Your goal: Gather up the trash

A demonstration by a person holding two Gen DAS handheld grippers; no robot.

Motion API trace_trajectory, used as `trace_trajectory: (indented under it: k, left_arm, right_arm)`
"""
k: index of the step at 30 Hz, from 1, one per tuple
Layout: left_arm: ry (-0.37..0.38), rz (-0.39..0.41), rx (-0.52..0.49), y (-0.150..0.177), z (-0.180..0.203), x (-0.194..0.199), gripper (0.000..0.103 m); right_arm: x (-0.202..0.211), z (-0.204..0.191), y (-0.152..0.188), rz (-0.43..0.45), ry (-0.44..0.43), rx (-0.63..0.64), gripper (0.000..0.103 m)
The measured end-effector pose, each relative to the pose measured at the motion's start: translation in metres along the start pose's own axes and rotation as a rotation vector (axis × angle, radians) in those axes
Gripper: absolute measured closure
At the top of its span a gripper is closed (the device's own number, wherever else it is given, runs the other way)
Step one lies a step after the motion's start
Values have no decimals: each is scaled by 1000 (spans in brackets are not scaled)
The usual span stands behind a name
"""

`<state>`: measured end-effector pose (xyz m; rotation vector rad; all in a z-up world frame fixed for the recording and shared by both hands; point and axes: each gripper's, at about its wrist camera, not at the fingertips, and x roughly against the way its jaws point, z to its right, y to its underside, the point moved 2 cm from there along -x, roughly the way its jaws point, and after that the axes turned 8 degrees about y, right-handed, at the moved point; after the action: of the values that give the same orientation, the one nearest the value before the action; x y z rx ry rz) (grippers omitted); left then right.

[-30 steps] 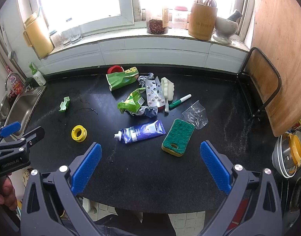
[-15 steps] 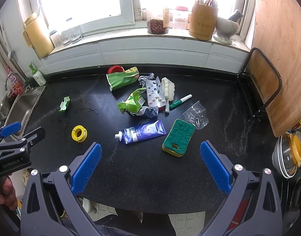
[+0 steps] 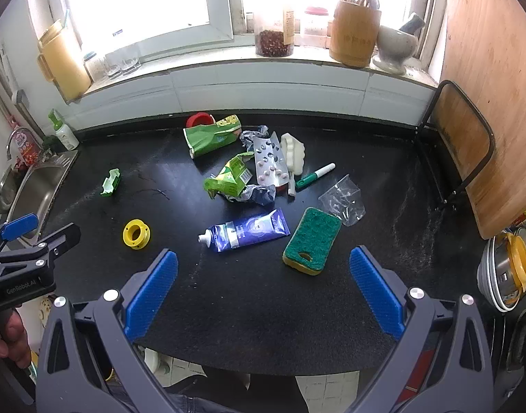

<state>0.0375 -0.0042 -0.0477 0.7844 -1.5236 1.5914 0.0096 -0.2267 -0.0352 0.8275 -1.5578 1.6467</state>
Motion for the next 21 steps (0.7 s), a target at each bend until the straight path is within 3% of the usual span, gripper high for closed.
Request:
trace_trajectory:
  k: [10,16,21]
  left_arm:
    - [-6,-28,15,4,-14,-41,6]
    - [26,-16,-1,24,-30,-96,6]
    - [-4,-35,0,34,-49,-154,6]
  right_arm:
    - [-39,15,0,-9,-20,-37,6]
    - [-97,29,16,-48,-4,-69,6]
    - [-157,39,28,-128,8,-122,6]
